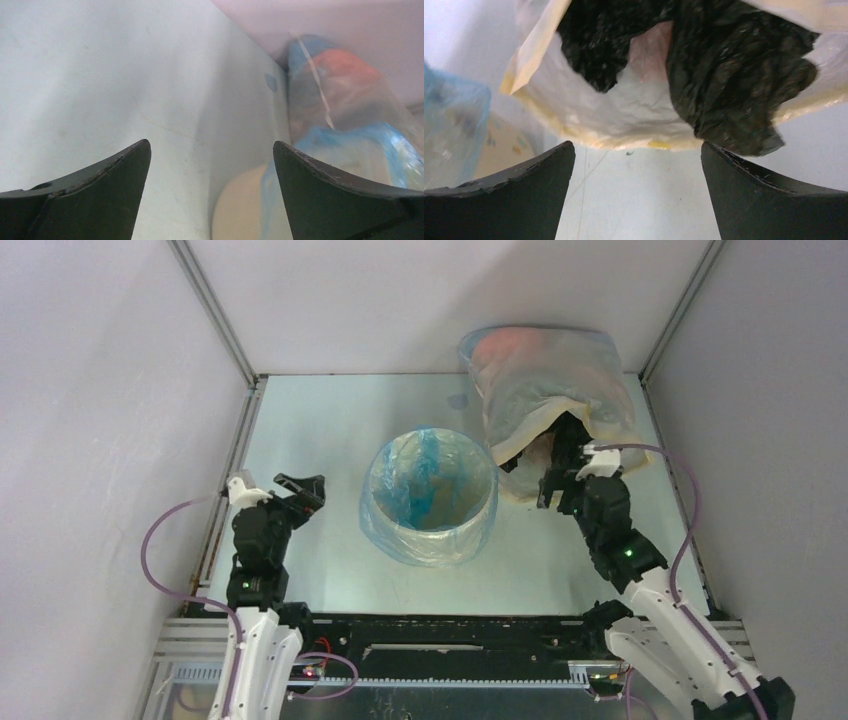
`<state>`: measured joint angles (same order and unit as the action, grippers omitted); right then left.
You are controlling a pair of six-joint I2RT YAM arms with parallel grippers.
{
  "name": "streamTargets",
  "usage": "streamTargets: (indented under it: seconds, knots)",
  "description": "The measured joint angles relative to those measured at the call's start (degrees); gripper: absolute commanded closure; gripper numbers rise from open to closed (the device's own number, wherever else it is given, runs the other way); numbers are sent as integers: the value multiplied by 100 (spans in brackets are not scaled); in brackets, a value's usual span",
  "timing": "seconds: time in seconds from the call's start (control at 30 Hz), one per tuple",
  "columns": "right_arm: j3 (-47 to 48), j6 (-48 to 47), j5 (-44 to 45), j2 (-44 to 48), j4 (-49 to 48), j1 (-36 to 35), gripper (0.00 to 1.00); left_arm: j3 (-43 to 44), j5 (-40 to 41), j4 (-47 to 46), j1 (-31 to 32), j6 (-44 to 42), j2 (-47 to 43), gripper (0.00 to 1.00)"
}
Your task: Put the trash bags into the trash bin
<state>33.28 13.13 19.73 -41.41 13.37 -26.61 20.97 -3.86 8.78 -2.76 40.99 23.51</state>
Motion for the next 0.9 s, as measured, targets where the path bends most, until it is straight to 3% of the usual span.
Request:
streamTargets:
  seconds: [0.17,0.33,0.53,0.63,0.9]
  knots:
    - [-706,-122,-975,-74,-1335,1204,0,-92,841,-723,0,-125,553,0]
    - [-1351,-474,-1637,-584,-2511,1670,0,-754,1495,-1963,2,-345,992,0]
    - [-1867,-1071,-1502,-1366,-4092,1746,0,-898,1928,-2859,7,-1021,1438,0]
    - [-1902,-1298,-1300,-2194,-4894,1816,1,-898,1985,-3399,7,-1401,1596,0]
    - [-1912,-1346,-1086,-3335,-5912,2138,1,-890,2127,-4262,9,-2470,2680,0]
